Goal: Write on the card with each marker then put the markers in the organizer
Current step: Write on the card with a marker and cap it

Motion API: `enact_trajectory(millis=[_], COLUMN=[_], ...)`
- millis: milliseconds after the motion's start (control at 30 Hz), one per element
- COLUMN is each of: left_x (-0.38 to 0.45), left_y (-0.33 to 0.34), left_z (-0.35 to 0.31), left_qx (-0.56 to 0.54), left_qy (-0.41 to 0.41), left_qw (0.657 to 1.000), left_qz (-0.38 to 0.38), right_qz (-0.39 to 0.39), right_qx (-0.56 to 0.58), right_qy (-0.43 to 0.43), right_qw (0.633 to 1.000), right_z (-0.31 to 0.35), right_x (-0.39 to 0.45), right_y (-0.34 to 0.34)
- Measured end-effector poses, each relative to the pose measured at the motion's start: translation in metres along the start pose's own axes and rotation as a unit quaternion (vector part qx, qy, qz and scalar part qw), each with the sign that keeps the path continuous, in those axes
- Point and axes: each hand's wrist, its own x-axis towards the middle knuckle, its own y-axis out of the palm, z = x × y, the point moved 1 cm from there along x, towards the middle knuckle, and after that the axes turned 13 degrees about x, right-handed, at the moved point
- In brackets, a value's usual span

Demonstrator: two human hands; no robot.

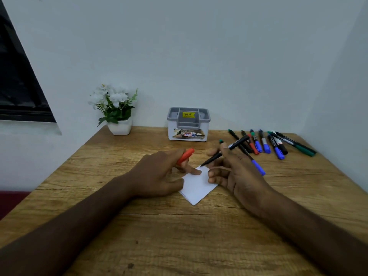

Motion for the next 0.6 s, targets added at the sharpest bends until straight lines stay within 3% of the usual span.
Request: enact_trajectory(millis=[267, 367, 500, 600], left_x=[0.0, 0.001, 0.001, 0.0], left_y=[0.0, 0.002, 0.005, 0.006], left_z=[0.02, 0.023, 0.025, 0.026], left_qx=[-0.14, -0.15, -0.122, -0.138], left_qy=[0.113, 0.101, 0.066, 0.046], left_qw=[0.984, 0.983, 0.99, 0.989], left_qz=[-0.007, 0.017, -0.007, 0.001], right_qz=[0.034, 0.029, 0.069, 0.094], right_qx=[-0.056, -0.058, -0.068, -0.164], right_qy=[0.075, 0.056, 0.008, -0.029], right_qw=[0.995, 0.996, 0.995, 0.982], right_z=[0.008, 0.012, 0.003, -0.011], right_x=[0.013, 0.014, 0.001, -0.006], right_y=[-0.012, -0.009, 0.011, 0.018])
